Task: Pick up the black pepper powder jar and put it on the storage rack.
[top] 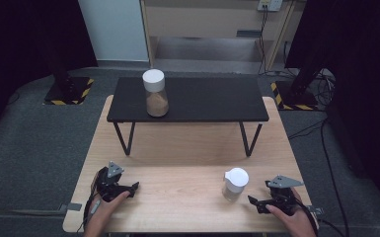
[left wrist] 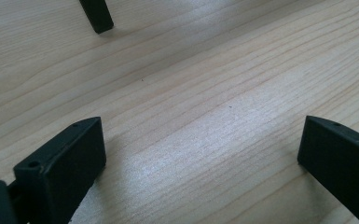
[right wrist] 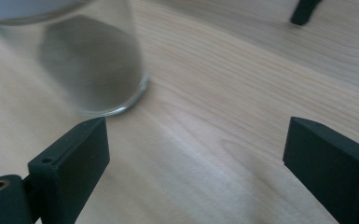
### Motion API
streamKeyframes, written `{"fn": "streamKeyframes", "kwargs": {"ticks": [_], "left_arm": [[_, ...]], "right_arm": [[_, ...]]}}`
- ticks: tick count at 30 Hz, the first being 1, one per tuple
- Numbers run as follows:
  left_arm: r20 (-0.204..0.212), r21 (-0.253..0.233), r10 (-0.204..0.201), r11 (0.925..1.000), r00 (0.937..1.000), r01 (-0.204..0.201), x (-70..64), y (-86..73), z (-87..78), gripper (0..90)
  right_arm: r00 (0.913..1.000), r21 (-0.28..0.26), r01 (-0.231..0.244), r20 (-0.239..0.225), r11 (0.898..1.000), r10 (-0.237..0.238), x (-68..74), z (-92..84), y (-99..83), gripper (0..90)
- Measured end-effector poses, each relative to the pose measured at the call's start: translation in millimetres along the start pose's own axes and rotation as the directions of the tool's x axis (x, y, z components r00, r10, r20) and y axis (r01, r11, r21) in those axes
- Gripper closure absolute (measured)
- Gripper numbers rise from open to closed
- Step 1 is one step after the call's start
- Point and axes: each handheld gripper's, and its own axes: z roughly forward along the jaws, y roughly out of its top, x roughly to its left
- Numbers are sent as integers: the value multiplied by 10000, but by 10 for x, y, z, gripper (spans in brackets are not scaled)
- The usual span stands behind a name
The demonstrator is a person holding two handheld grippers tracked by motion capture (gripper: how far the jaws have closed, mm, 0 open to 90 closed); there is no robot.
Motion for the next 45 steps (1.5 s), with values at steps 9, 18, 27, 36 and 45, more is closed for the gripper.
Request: {"fn": "streamKeyframes", "kwargs": {"ticks": [9,18,27,36,45], "left_arm": [[4,1,1,10000,10000,-1,1,0,0,0],[-4,-1,-11,10000,10000,11,-1,-1,0,0],[-5,-1,-12,10000,10000,12,-1,-1,0,0],[-2,0,-12,10000,10000,12,-1,0,0,0],[-3,0,-10,10000,10000,10,-1,0,0,0]], "right_arm": [[9983,26,564,-174,9984,-563,143,-95,-6,76],[9942,-220,1035,-261,9944,-1040,248,-100,18,62],[9906,-398,1255,-501,9913,-1274,277,-83,70,68],[9872,-517,1375,-748,9892,-1411,293,-61,114,74],[9847,-615,1490,-819,9869,-1538,314,-20,157,76]]}}
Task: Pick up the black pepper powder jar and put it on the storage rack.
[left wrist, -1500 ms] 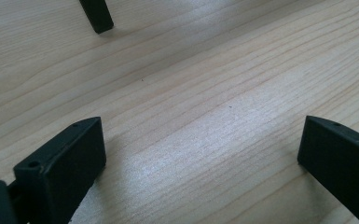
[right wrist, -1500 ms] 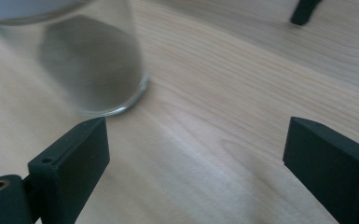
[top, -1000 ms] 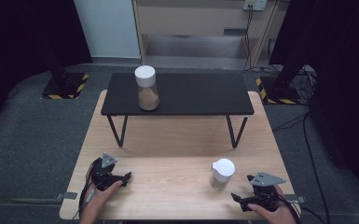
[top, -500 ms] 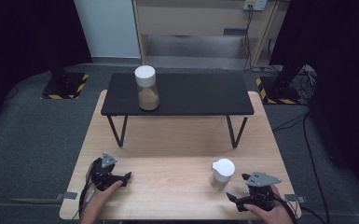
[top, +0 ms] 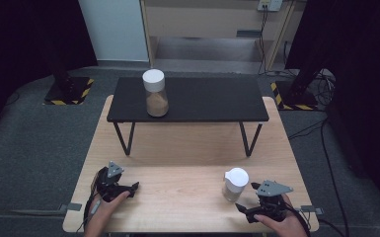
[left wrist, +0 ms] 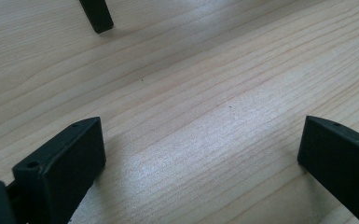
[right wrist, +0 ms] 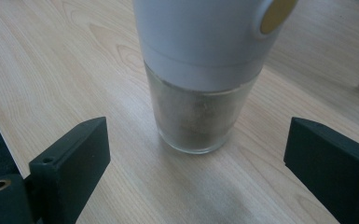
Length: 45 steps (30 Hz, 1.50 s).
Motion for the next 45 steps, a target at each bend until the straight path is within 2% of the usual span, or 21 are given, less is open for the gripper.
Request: {"fn": "streamKeyframes", "kwargs": {"ticks": [18,33,40,45], "left_arm": [[4,0,-5,10000,10000,5,1,0,0,0],[13,5,2,10000,10000,-2,2,1,0,0],[16,5,2,10000,10000,-2,3,1,0,0],[18,5,2,10000,10000,-2,3,1,1,0]], "right_arm": [[9999,-212,44,-97,9998,-46,10,80,79,94],[10000,-285,19,-77,9996,-21,-5,269,139,169],[9999,-435,-100,-56,9990,97,-32,283,133,208],[9999,-441,95,88,9990,-91,-10,293,146,238]]}}
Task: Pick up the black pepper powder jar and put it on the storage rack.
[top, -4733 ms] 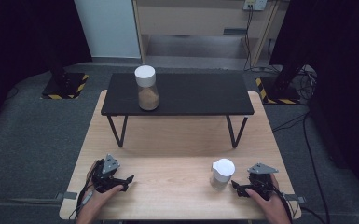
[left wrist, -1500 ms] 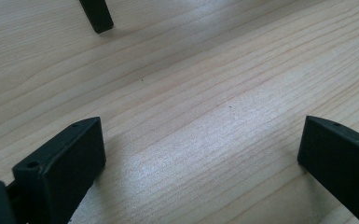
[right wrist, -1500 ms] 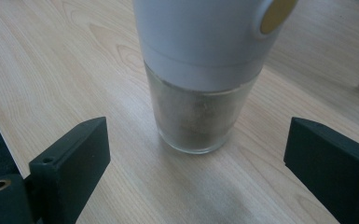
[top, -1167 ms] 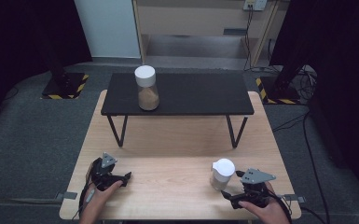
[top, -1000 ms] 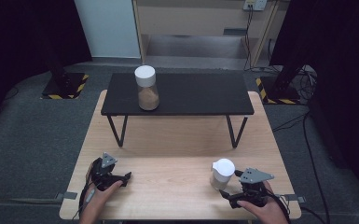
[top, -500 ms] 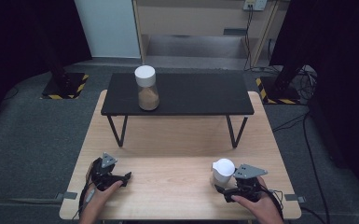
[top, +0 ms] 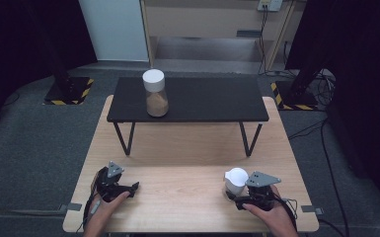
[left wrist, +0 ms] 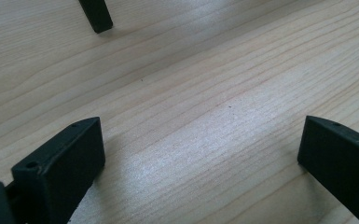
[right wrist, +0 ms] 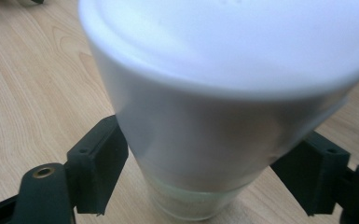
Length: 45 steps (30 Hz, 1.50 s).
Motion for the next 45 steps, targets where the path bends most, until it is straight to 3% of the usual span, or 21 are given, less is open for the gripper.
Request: {"fn": "streamKeyframes", "kwargs": {"ticks": [11,27,45], "left_arm": [[2,2,2,10000,10000,-2,0,0,0,0],[-2,0,0,10000,10000,0,-1,0,0,0],[1,1,0,10000,10000,0,0,0,0,0]], "right_arm": [[10000,-172,-80,46,9998,81,10,12,-7,311],[9995,-418,-287,116,9987,292,32,0,-70,315],[9997,-642,-77,238,9979,92,25,-43,45,315]]}}
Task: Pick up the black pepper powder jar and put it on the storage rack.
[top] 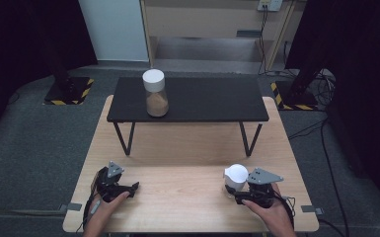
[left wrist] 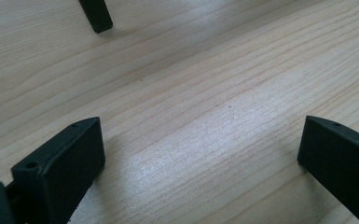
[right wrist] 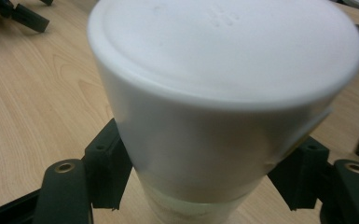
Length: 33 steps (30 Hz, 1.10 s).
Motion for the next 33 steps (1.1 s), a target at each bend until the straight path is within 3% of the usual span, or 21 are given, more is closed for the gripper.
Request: {"fn": "streamKeyframes", "kwargs": {"ticks": [16,33], "left_arm": [[5,6,-2,10000,10000,2,1,1,0,0],[8,10,-3,10000,10000,3,2,3,1,0]], "right_arm": [[10000,6,-39,-36,10000,39,-191,38,209,315],[9997,209,173,-175,9996,-169,-313,133,578,315]]}}
